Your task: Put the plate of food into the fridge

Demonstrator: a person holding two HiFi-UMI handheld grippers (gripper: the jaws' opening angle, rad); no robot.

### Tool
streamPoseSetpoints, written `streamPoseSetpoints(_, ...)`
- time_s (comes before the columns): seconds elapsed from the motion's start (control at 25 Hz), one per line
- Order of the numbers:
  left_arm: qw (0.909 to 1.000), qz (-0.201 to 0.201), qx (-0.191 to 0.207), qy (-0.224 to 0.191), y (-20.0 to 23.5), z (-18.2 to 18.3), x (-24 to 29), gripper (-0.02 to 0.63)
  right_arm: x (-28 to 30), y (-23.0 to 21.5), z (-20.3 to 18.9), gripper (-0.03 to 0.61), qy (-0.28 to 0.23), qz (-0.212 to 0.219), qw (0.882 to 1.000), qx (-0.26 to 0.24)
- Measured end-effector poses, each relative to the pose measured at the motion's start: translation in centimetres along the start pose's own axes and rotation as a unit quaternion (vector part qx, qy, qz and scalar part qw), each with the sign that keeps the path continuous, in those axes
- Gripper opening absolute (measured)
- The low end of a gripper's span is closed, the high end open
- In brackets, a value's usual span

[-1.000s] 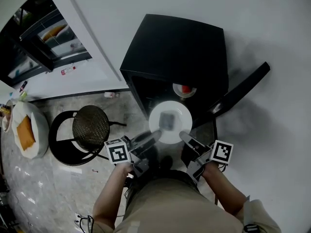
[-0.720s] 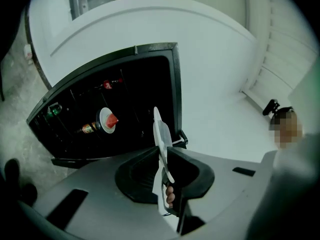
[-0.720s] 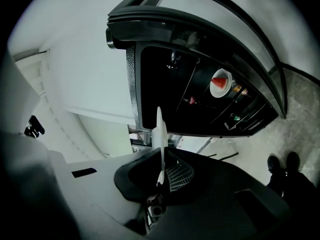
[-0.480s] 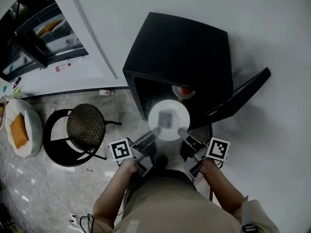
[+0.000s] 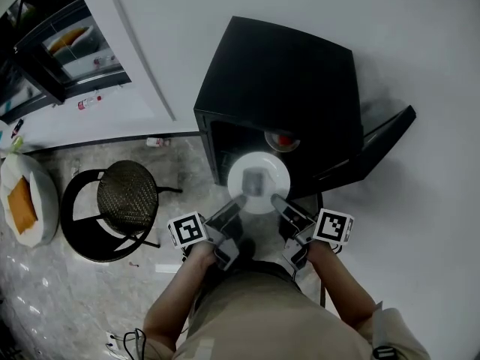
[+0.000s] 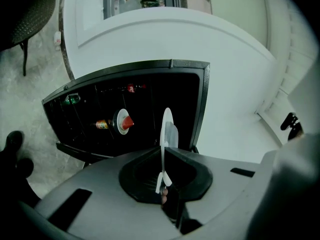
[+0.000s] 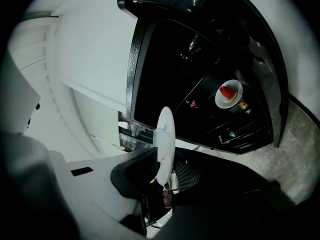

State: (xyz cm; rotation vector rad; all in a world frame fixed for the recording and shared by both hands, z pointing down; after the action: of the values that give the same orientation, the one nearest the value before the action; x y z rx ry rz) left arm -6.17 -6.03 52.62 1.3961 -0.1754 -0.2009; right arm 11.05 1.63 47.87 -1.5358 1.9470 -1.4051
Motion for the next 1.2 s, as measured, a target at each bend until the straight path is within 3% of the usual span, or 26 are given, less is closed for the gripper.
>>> streamPoseSetpoints(0.08,1.0,0.006,-0.005,0.0,0.2,0.2,-0.2,0.015,0.4,0.2,-0.2,0.104,0.008,-0.006,1.0,-0.009)
streamPoseSetpoints(0.28,0.9998,0.015,-0.014,0.003,0.6,1.0,-0.4,0.015,1.0,0.1,-0.3,0.138,0.013,-0.025,0.999,-0.04)
streamPoseSetpoints(0.44,0.9994,0.025,0.017,0.015,0.9,2.1,-0.6,0.015,0.8,0.0,0.1,0.144,0.009,-0.062,0.995,-0.08)
streamPoseSetpoints(0.6,0.9997,0.012,-0.01,0.017,0.8,2.6,-0.5,0.015,0.7,0.0,0.0,0.144,0.003,-0.089,0.991,-0.099)
streamPoseSetpoints(0.84,0.9996,0.021,0.008,0.018,1.2,4.1,-0.4,0.015,-0.5,-0.8,-0.6,0.144,-0.015,-0.165,0.976,-0.143)
streamPoseSetpoints(0.96,0.9997,0.013,-0.013,0.014,1.2,4.3,-0.1,0.015,-0.8,-0.5,-1.3,0.144,-0.02,-0.168,0.974,-0.152)
streamPoseSetpoints(1.08,0.9999,0.009,0.0,0.014,1.1,4.9,0.5,0.015,-0.6,0.2,-2.0,0.141,-0.016,-0.15,0.974,-0.17)
streamPoseSetpoints(1.12,0.9999,0.007,0.002,0.013,1.0,5.0,0.7,0.015,-0.5,0.5,-2.2,0.114,-0.014,-0.143,0.974,-0.176)
streamPoseSetpoints(1.16,0.9999,0.005,0.002,0.011,0.9,5.0,0.9,0.015,-0.5,0.6,-2.3,0.047,-0.012,-0.139,0.973,-0.182)
streamPoseSetpoints(1.2,1.0,0.004,-0.001,0.008,0.8,5.1,1.2,0.015,-0.5,0.7,-2.2,0.04,-0.01,-0.135,0.973,-0.188)
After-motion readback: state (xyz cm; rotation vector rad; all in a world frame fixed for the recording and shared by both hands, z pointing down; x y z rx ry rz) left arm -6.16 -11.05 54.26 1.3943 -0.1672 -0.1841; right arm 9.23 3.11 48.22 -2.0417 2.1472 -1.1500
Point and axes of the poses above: the fingertips, and each gripper's own axes: x forward along the fingers, y to its left, z out of its top, the point moved 7 cm from there along -x, backward along the fingers, and after that the axes turned 10 degrees about -x, right-handed, at the moved point
